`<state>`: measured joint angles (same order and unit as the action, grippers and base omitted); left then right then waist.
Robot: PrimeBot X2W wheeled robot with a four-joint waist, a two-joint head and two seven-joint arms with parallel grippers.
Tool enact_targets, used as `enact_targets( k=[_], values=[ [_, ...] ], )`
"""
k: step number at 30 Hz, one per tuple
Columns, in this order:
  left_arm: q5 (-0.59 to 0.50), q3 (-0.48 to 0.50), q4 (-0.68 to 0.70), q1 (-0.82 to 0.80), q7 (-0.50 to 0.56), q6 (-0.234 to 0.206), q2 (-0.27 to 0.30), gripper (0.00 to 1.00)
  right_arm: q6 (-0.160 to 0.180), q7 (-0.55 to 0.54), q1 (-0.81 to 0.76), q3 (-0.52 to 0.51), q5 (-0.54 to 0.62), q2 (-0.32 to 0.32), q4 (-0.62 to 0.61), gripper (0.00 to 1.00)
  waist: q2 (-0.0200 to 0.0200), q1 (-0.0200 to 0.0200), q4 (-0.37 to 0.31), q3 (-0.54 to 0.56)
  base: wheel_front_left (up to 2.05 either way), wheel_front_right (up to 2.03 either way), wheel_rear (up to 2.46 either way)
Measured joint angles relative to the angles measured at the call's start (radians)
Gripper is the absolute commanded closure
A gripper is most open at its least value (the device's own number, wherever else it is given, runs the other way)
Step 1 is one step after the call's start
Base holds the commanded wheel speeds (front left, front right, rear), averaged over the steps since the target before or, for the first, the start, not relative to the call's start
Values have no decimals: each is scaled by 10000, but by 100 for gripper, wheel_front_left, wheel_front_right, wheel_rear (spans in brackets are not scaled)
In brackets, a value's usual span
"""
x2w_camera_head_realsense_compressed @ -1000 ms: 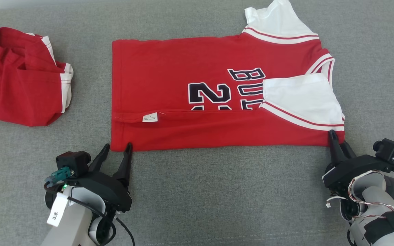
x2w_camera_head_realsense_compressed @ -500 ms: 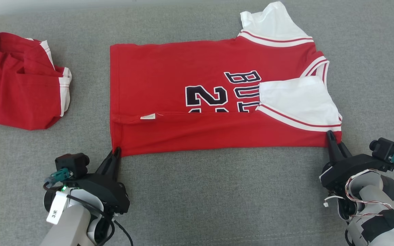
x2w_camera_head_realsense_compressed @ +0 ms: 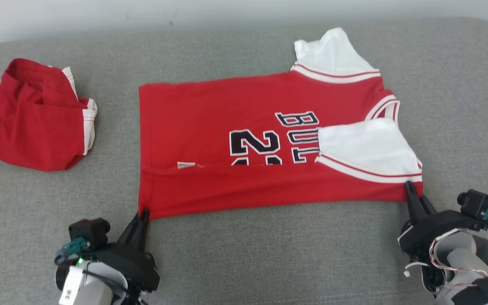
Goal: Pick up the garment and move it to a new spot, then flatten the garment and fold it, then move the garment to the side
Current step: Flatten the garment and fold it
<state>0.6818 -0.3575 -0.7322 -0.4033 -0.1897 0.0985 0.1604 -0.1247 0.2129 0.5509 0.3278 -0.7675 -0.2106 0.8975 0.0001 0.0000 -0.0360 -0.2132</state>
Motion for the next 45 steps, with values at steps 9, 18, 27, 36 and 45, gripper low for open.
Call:
enact_targets(
  k=[9, 18, 27, 36, 45],
  values=[
    [-4, -130, 297, 922, -215, 75, 23, 100, -31, 38, -1170, 376, -173, -334, -453, 100, -1, -1, 54, 587, 0, 0, 0],
    [-10, -48, 715, 1902, -336, 56, 263, 100, -31, 102, -1801, 750, -389, -343, -1116, 100, -1, -1, -74, 892, 0, 0, 0],
    [-115, -94, 1367, 2458, -422, -117, 297, 100, -31, 186, -2755, 736, -639, -527, -1613, 100, -1, -1, -118, 1031, 0, 0, 0],
    [-132, -140, 1981, 2867, -424, -293, 297, 100, -31, 238, -2985, 642, -780, -690, -2107, 100, -1, -1, -115, 984, 0, 0, 0],
    [-148, -121, 2401, 2910, -418, -472, 351, 100, -31, 267, -3018, 560, -784, -775, -2393, 91, -1, -1, -22, 877, 0, 0, 0]
  ],
)
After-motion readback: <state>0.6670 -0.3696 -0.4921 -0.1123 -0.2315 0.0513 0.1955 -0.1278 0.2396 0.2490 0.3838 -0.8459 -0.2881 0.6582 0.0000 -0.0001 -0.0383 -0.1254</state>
